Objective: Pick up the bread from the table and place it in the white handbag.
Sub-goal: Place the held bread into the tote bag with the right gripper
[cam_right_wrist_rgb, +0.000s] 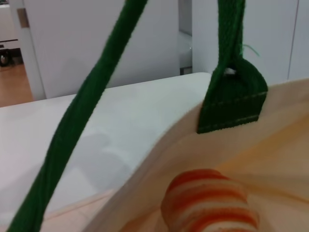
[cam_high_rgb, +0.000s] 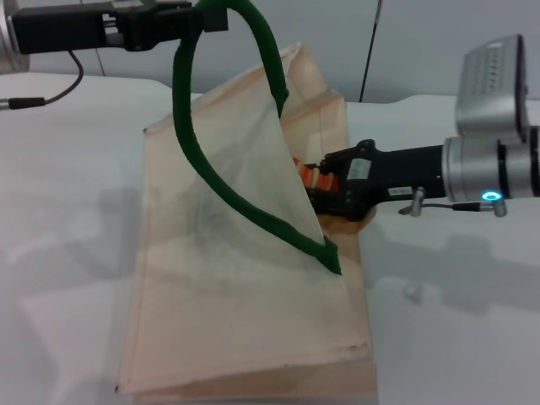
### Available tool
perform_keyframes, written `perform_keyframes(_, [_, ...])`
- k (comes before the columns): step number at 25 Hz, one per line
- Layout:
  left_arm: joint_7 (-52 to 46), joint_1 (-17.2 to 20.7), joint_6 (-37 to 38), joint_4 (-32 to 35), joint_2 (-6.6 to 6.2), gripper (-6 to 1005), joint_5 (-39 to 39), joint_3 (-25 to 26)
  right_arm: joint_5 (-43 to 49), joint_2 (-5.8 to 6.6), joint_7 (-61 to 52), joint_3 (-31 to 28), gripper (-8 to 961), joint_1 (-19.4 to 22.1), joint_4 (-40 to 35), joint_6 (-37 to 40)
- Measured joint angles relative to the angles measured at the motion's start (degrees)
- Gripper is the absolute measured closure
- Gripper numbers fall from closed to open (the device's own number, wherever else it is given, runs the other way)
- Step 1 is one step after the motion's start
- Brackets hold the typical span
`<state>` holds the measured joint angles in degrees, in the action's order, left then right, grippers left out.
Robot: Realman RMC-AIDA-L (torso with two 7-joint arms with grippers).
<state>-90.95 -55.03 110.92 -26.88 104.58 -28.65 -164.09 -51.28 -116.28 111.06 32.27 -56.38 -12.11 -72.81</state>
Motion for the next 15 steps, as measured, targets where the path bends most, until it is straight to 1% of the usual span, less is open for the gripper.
perform_keyframes(4, [0.04,-0.17,-0.02,0.00,0.04,828,-0.02,0.00,-0.58,-0.01,0.00,-0.32,581,-0.58,1.46,0.76])
perform_keyframes(15, [0.07,-0.17,-0.09,-0.02,0.09,825,-0.29,0.08,-0.80,0.00,0.06,0.07,581,-1.19,2.10,0.21])
